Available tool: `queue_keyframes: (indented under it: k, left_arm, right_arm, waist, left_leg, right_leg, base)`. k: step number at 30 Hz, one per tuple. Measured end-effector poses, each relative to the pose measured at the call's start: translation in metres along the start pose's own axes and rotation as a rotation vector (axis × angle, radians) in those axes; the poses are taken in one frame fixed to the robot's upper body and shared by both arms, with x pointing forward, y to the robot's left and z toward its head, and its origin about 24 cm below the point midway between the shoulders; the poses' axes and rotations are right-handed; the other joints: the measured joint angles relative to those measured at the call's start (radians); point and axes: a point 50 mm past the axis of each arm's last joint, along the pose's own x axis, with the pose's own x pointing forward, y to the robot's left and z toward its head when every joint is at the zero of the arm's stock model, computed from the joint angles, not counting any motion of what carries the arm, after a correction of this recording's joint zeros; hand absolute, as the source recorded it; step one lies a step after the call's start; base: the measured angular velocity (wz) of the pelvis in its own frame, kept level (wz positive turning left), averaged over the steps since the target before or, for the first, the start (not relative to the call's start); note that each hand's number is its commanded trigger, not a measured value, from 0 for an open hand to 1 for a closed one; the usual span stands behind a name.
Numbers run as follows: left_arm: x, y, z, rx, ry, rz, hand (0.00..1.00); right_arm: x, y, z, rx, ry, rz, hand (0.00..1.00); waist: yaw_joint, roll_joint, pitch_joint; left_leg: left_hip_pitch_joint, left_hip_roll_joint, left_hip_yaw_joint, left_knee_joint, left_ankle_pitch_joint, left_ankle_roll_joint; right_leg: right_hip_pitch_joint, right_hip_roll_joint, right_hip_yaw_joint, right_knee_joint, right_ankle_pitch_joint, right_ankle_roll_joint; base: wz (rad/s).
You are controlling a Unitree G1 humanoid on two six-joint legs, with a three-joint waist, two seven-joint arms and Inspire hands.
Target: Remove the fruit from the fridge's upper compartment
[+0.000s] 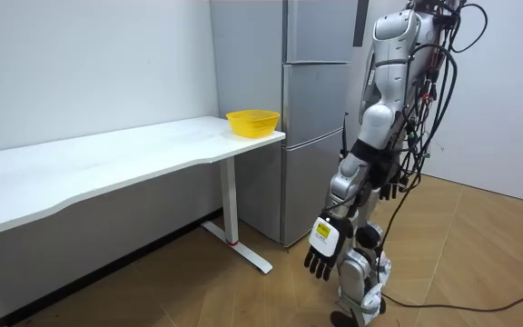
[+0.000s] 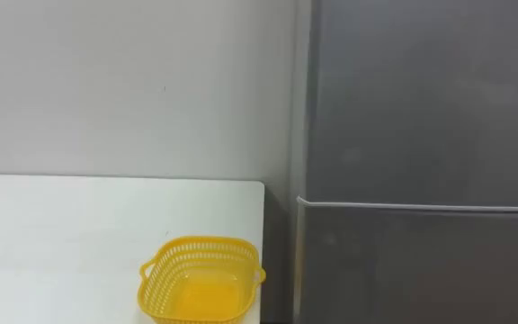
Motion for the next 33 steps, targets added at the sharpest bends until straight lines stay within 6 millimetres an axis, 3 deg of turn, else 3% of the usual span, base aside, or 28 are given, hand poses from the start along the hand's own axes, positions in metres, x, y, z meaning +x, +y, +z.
queue_keyframes:
  k: [8, 18, 28, 33]
  left_arm:
    - [0.000, 0.000, 0.000, -0.018, 0.001, 0.000, 0.00]
    - [0.000, 0.005, 0.004, -0.058, -0.016, 0.043, 0.00]
    - [-0.001, 0.019, 0.017, -0.434, -0.090, 0.154, 0.00]
    - [-0.005, 0.037, 0.030, -0.544, -0.168, 0.279, 0.00]
  right_arm:
    - [0.000, 0.001, -0.002, -0.025, 0.009, 0.016, 0.00]
    - [0.000, 0.000, -0.004, -0.005, 0.015, 0.012, 0.00]
    - [0.000, -0.002, -0.001, 0.038, -0.014, -0.009, 0.00]
    - [0.000, -0.003, -0.002, 0.057, -0.027, -0.018, 0.00]
  waist:
    - [0.005, 0.002, 0.0003]
    - [0.003, 0.000, 0.0000]
    - [0.003, 0.009, 0.0007]
    - [0.002, 0.016, -0.0013]
  left_leg:
    - [0.002, 0.005, 0.029, -0.003, -0.003, -0.002]
    - [0.003, 0.007, 0.040, -0.006, -0.006, -0.003]
    - [0.002, 0.008, 0.037, -0.005, -0.006, -0.003]
    - [0.001, 0.008, 0.030, -0.008, -0.006, -0.003]
  right_leg:
    - [-0.017, 0.008, 0.032, 0.018, 0.000, -0.001]
    - [-0.022, 0.011, 0.038, 0.019, 0.001, -0.002]
    - [-0.022, 0.011, 0.039, 0.017, 0.001, -0.003]
    - [-0.021, 0.011, 0.033, 0.017, 0.001, -0.003]
  base:
    - [-0.10]
    - [-0.02]
    - [0.00]
    - [0.03]
